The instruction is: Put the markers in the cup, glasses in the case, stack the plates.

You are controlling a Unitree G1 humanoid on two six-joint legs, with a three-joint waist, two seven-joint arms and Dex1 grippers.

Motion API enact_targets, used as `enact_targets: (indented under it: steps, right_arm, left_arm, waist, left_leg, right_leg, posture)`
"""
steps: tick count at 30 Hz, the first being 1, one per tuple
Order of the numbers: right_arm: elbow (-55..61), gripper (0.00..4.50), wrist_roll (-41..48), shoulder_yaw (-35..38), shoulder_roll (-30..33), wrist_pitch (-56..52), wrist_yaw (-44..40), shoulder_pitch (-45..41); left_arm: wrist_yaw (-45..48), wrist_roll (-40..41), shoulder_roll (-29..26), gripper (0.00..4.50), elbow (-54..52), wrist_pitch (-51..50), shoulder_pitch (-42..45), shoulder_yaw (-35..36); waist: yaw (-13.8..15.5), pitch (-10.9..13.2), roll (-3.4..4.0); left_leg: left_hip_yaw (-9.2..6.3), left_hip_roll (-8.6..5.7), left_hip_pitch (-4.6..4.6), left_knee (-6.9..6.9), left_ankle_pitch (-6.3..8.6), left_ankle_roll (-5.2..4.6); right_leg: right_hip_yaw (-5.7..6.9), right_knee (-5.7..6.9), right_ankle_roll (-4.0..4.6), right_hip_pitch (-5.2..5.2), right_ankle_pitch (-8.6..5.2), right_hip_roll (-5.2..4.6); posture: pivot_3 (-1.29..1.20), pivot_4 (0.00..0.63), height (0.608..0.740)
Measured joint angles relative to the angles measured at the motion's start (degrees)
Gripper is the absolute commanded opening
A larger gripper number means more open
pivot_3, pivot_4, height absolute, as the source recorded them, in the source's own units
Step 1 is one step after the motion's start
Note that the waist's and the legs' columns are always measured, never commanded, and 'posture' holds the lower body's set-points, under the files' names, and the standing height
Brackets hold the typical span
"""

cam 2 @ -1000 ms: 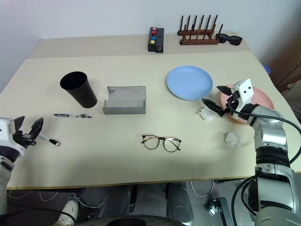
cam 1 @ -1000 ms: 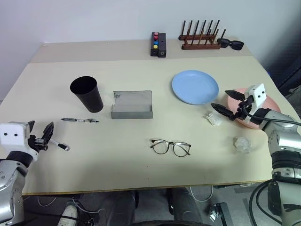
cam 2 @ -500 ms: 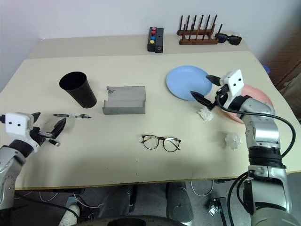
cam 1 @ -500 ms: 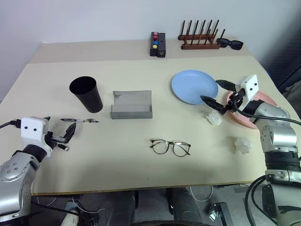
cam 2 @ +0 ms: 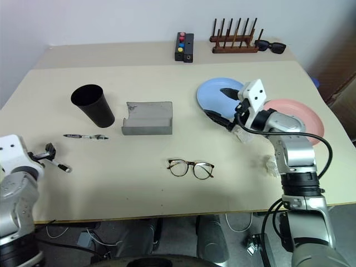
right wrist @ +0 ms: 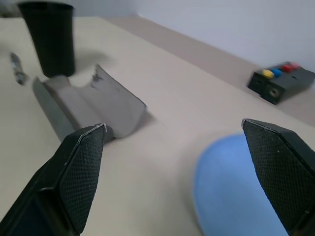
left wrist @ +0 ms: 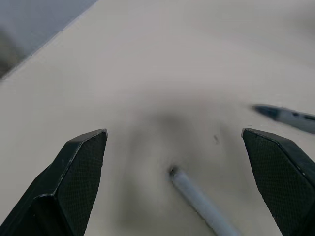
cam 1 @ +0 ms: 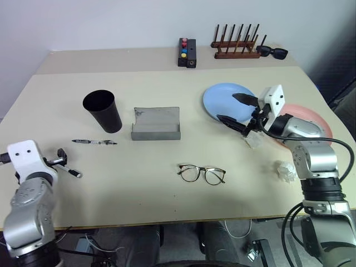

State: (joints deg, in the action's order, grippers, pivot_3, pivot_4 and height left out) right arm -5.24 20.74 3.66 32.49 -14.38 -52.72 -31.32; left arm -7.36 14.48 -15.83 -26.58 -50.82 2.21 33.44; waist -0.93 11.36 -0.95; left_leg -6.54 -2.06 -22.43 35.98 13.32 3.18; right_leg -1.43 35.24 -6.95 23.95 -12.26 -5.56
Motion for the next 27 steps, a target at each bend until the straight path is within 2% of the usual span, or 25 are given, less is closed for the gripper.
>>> enact_targets:
  steps: [5, 10, 19, 24, 27]
  right_arm:
    - [6.28, 4.50, 2.87, -4.41, -1.59, -4.99, -2.98, -0.12]
    - [14.48, 4.50, 4.44, -10.82, -4.35, -7.72, -5.39, 3.10]
    - [20.75, 4.50, 4.43, -16.57, -8.99, -10.11, -2.21, 8.62]
    - [22.20, 4.50, 4.80, -16.84, -9.92, -11.62, -0.07, 9.82]
    - [22.66, 4.50, 4.83, -16.88, -10.42, -11.69, 0.80, 9.93]
  left_arm:
    - [-6.40, -0.38, 5.97, 4.48, -4.12, -10.50, 3.28, 0.21]
    - [-10.78, -1.70, 10.41, 4.48, -5.43, -16.29, 7.22, 1.31]
    - [-15.33, -4.36, 12.39, 4.48, -2.54, -20.55, 16.03, 6.41]
    - [-16.72, -5.45, 12.35, 4.48, 0.94, -26.78, 23.47, 12.82]
    - [-17.27, -6.60, 12.34, 3.62, 2.16, -31.07, 28.50, 16.89]
  waist:
    - [0.03, 0.00, -0.01]
    - [0.08, -0.08, -0.14]
    - [0.16, -0.10, -0.19]
    - [0.10, -0.09, -0.22]
    - [0.08, -0.09, -0.22]
  left_leg:
    - [-0.02, -0.01, -0.02, 0.02, 0.00, 0.00]
    - [-0.06, -0.01, 0.00, 0.05, 0.00, 0.01]
    - [-0.09, -0.03, -0.01, 0.09, 0.00, 0.02]
    - [-0.11, -0.03, 0.00, 0.07, 0.00, 0.02]
    - [-0.11, -0.03, 0.00, 0.08, 0.00, 0.02]
  right_leg:
    - [0.01, 0.00, 0.00, -0.01, -0.01, 0.01]
    - [0.05, -0.01, 0.00, -0.06, -0.01, 0.02]
    - [0.07, -0.02, 0.01, -0.08, -0.02, 0.02]
    - [0.09, -0.01, 0.00, -0.08, -0.02, 0.03]
    - [0.09, -0.02, -0.02, -0.08, -0.02, 0.03]
  posture:
    - [0.00, 0.150, 0.739]
    - [0.00, 0.150, 0.739]
    - [0.00, 0.150, 0.739]
    - [0.00, 0.150, 0.739]
    - [0.00, 0.150, 0.739]
